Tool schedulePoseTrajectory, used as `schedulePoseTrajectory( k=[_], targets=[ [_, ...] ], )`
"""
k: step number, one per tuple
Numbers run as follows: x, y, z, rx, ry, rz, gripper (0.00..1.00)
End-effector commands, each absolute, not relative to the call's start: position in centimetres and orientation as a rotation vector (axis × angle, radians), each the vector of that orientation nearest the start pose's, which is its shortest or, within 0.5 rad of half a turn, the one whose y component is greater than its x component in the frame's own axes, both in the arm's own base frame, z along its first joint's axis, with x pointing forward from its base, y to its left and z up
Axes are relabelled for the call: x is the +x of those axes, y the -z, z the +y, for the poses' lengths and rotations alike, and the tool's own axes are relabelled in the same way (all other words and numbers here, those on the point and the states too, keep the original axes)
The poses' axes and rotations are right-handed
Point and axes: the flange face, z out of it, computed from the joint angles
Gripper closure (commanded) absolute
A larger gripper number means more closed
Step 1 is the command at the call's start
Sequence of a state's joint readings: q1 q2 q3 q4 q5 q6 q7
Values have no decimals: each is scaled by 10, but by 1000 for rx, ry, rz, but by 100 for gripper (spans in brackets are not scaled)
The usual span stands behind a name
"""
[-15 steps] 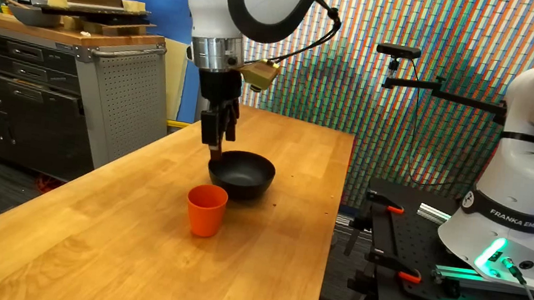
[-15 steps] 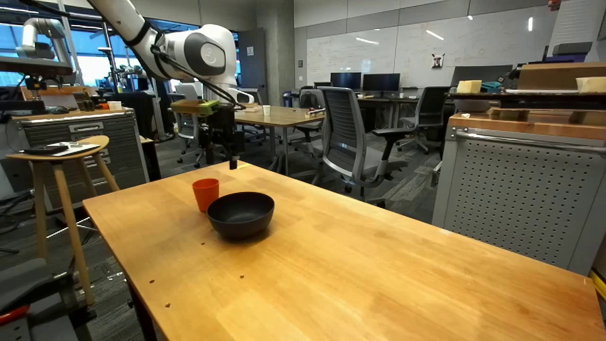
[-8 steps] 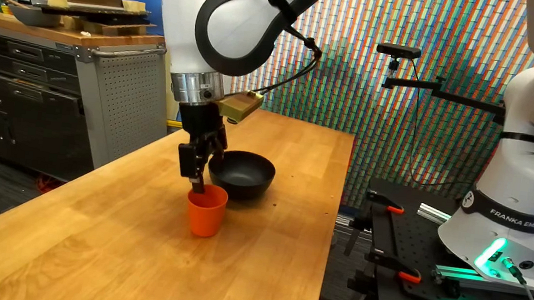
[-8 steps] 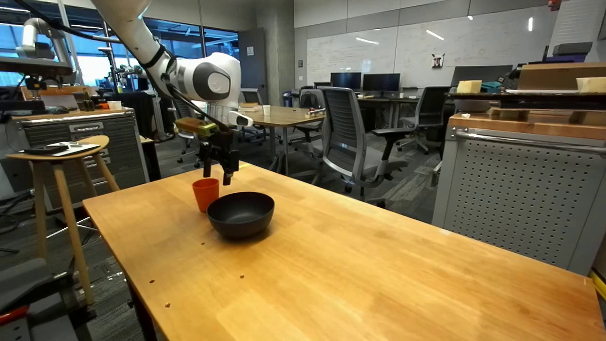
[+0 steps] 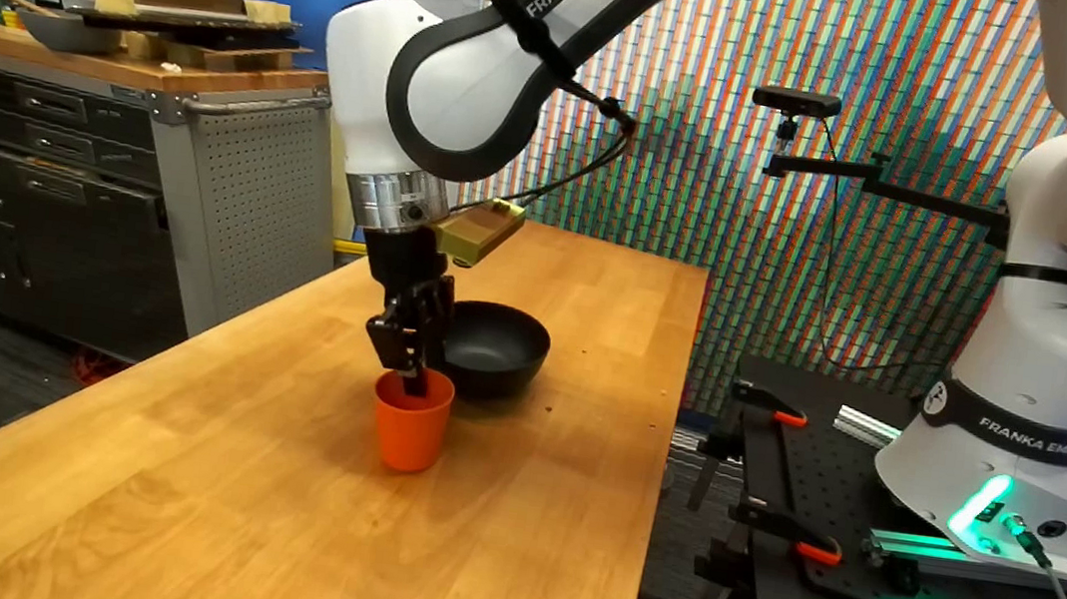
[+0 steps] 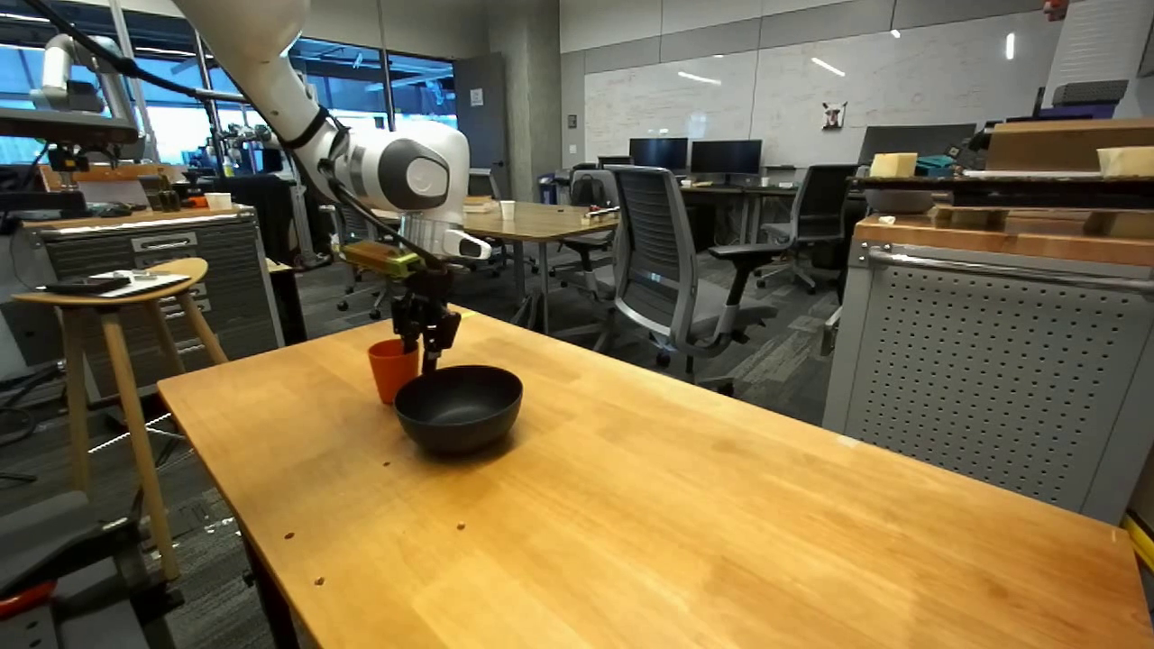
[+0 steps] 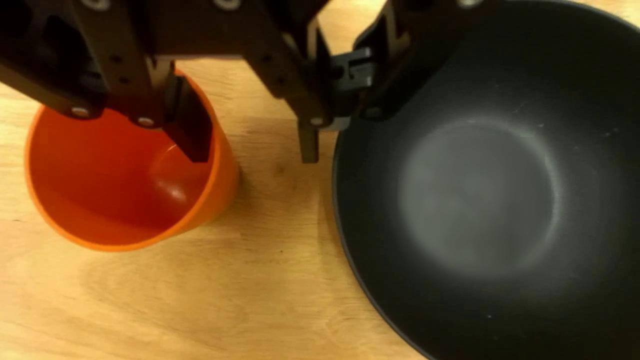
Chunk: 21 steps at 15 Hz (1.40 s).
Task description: Put the orange cup inside the black bowl.
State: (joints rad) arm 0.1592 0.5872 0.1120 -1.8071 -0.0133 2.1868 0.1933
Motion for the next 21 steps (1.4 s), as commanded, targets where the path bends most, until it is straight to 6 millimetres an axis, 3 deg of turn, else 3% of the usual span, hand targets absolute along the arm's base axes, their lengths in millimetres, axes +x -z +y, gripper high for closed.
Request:
schedulePoseTrajectory(
  k=[1, 4, 7, 10, 17, 21],
  targets=[
    [618, -208, 165, -3113, -306, -87, 81],
    [619, -210, 165, -3105, -307, -89, 100],
    [620, -221, 168, -3084, -296, -98, 98],
    [619, -250, 162, -3090, -237, -84, 99],
    [614, -335, 104, -3177, -20, 98, 99],
    [602, -351, 62, -3230, -12, 235, 99]
  ],
)
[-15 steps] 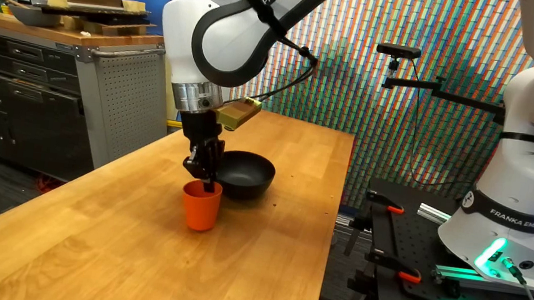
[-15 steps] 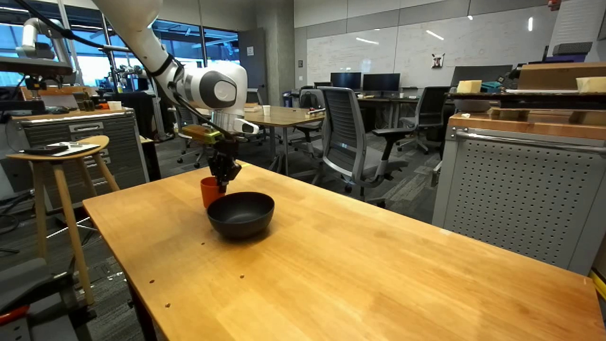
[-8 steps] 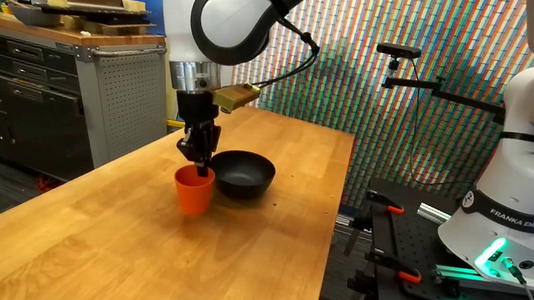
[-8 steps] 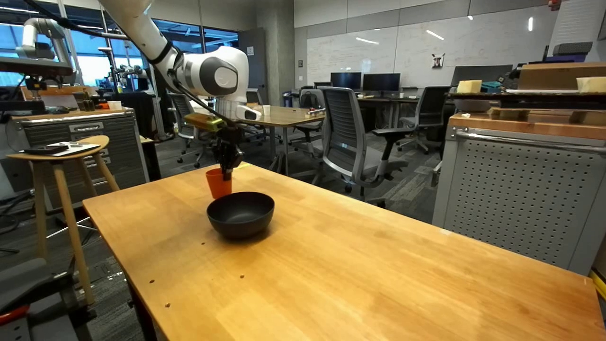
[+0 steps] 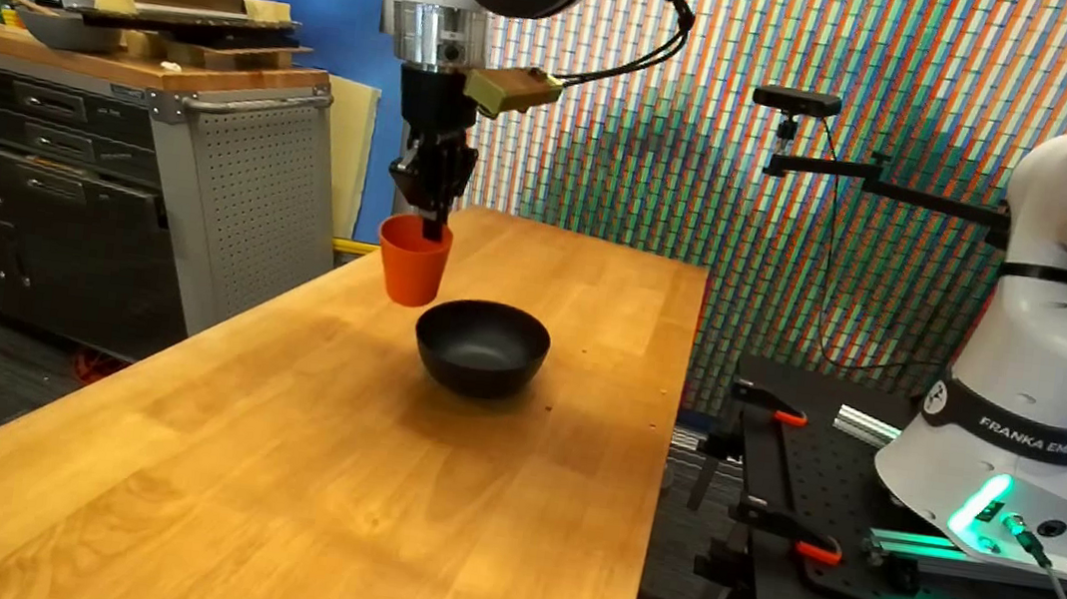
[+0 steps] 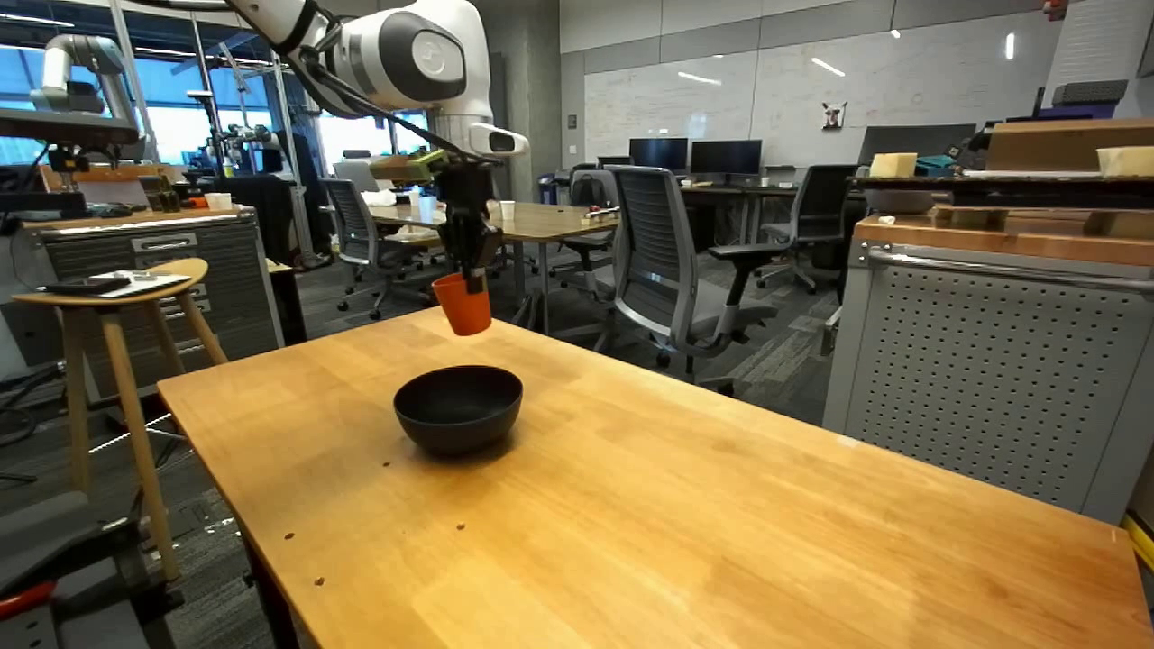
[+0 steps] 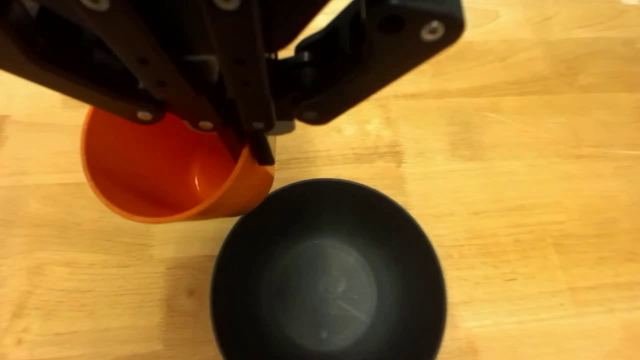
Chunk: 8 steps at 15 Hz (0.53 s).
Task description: Put the orange cup inside the black bowl.
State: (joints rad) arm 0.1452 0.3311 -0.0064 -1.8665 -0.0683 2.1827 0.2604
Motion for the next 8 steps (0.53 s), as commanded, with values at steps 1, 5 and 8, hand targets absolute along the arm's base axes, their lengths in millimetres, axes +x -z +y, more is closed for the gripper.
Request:
schedulePoseTrajectory(
  k=[1, 5, 8],
  targets=[
    [598, -347, 53, -3234, -39, 269, 99],
    [581, -315, 31, -3226, -188, 347, 99],
    [575, -292, 21, -3215, -255, 367, 99]
  ],
)
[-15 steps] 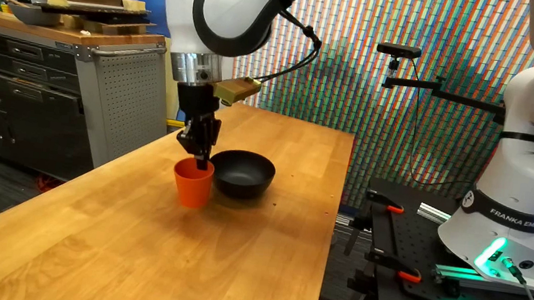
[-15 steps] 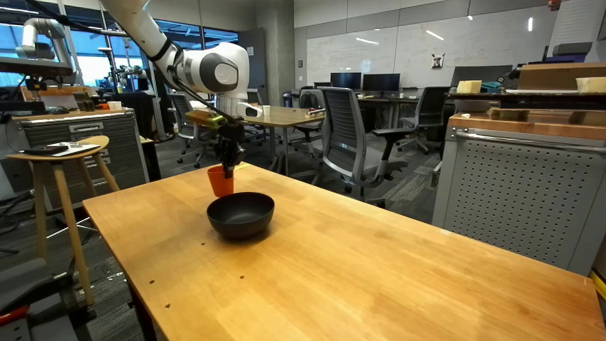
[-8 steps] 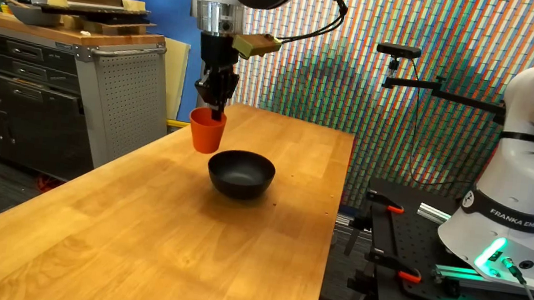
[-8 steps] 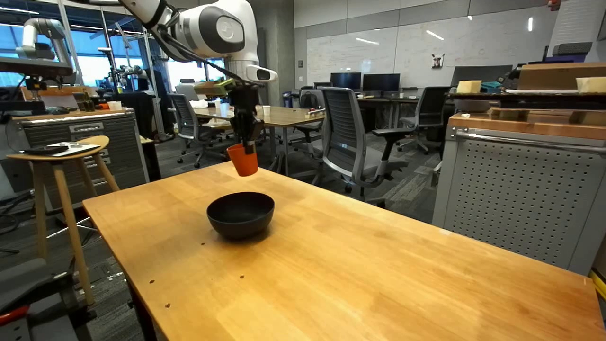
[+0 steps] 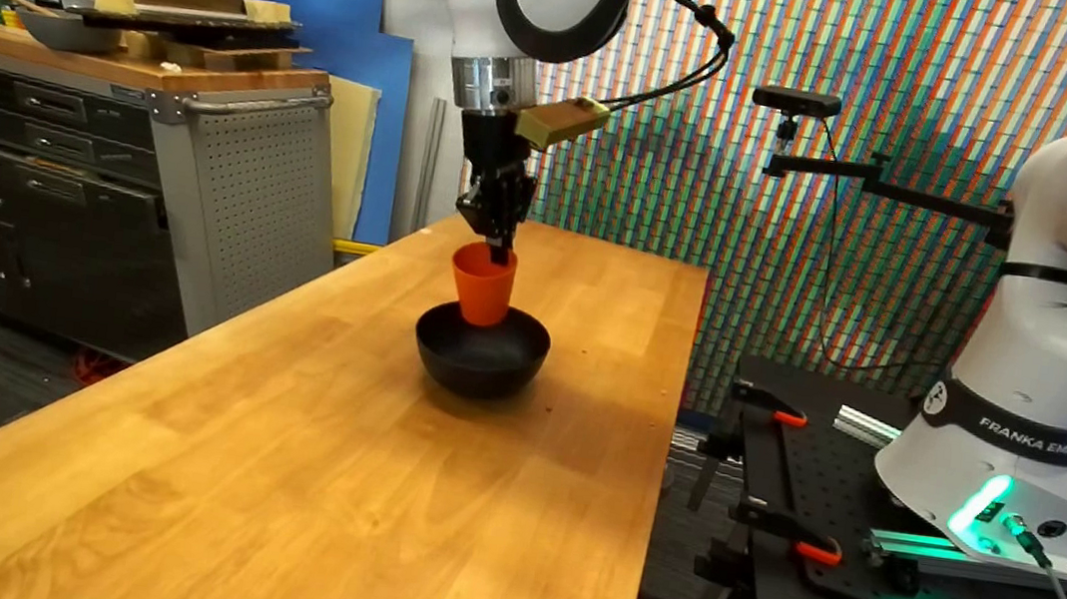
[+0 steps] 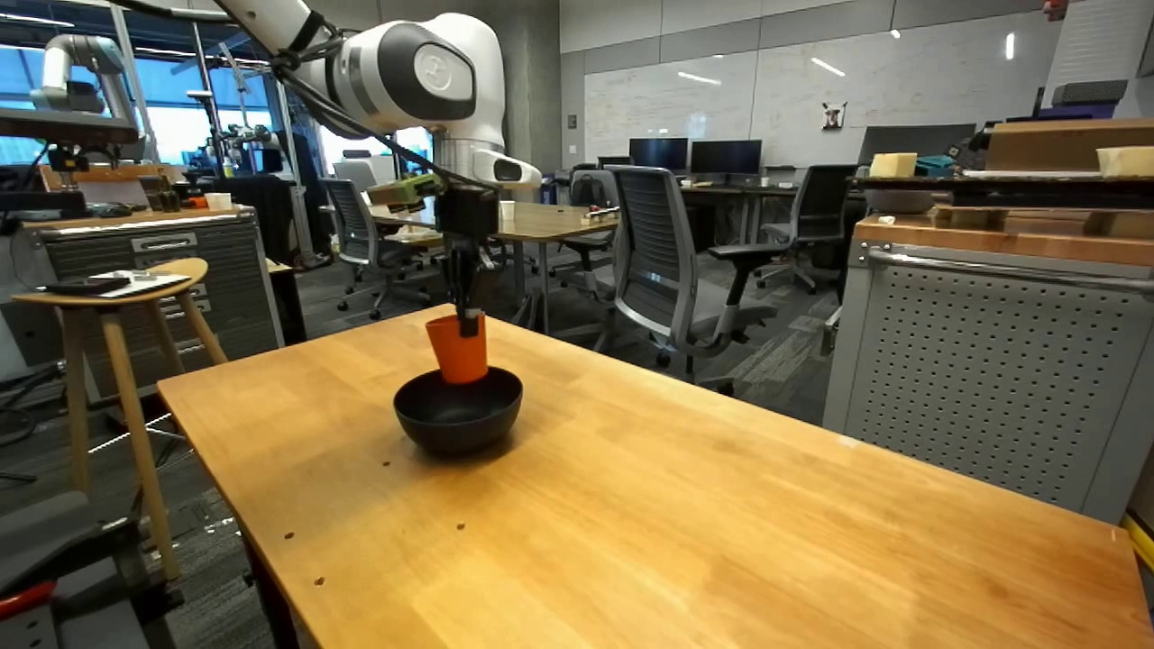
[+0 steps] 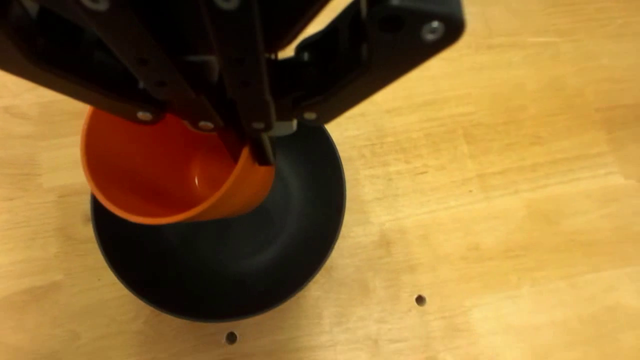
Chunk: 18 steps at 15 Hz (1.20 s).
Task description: Put the orange cup inside the black bowl.
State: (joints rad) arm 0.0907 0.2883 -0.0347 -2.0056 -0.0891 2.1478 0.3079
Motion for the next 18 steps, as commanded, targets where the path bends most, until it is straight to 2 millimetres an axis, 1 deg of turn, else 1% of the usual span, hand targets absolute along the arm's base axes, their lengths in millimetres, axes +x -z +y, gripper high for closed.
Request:
schedulePoseTrajectory(
  k=[1, 5, 9, 12, 14, 15, 16, 18],
  targets=[
    [574, -286, 17, -3213, -269, 370, 99],
    [577, -266, 17, -3183, -307, 356, 99],
    [583, -250, 25, -3150, -312, 335, 99],
    [591, -244, 27, -3146, -280, 327, 99],
    [595, -244, 27, -3153, -256, 325, 99],
    [597, -245, 27, -3154, -246, 326, 70],
    [598, -245, 26, -3154, -237, 325, 69],
    [599, -248, 27, -3157, -233, 323, 55]
  ],
)
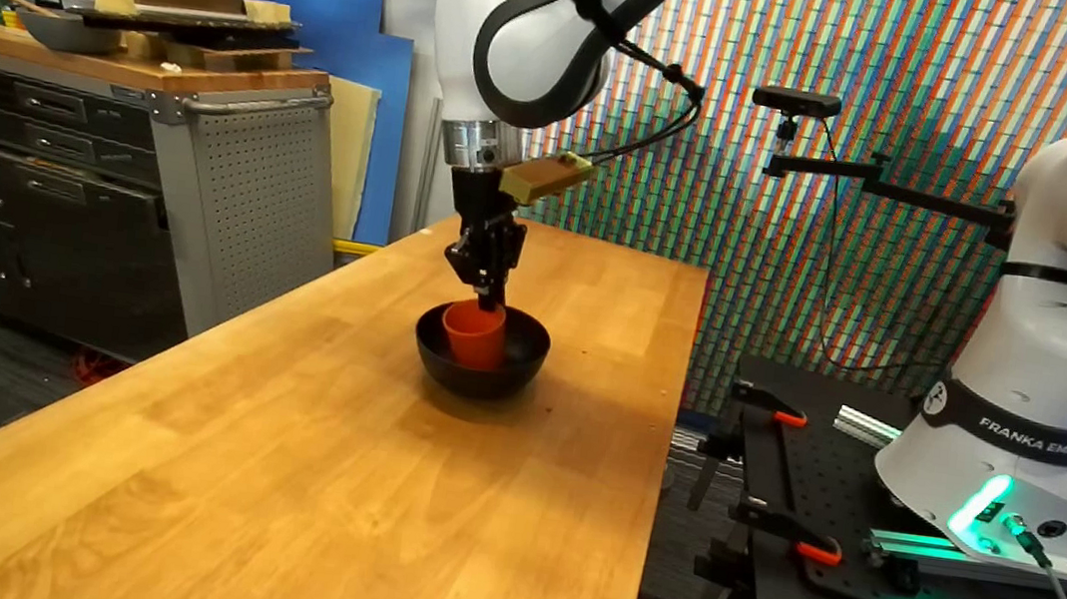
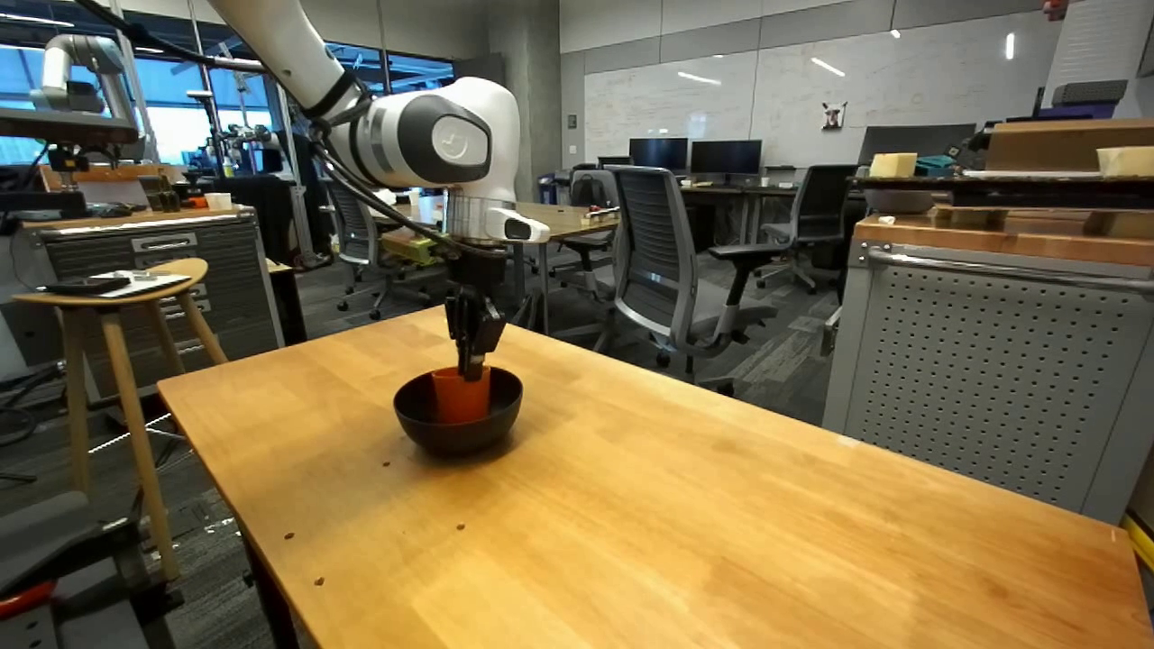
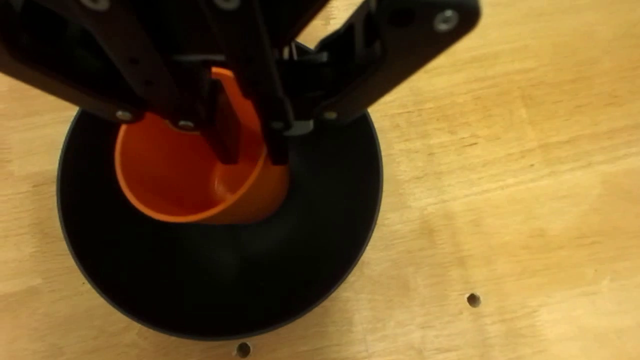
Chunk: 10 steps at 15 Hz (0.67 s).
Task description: Put the orange cup inside the black bowl.
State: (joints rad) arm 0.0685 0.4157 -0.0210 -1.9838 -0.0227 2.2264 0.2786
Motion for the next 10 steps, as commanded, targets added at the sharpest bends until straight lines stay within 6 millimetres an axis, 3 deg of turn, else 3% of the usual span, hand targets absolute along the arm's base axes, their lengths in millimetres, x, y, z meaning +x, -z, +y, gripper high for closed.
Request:
schedulePoseTrajectory(
  k=[1, 4, 7, 10],
  targets=[
    [597, -254, 30, -3158, -237, 312, 48],
    [589, -272, 40, -3166, -216, 276, 23],
    [574, -311, 60, -3186, -146, 181, 2],
    [554, -354, 86, -3244, -102, 36, 0]
  ],
)
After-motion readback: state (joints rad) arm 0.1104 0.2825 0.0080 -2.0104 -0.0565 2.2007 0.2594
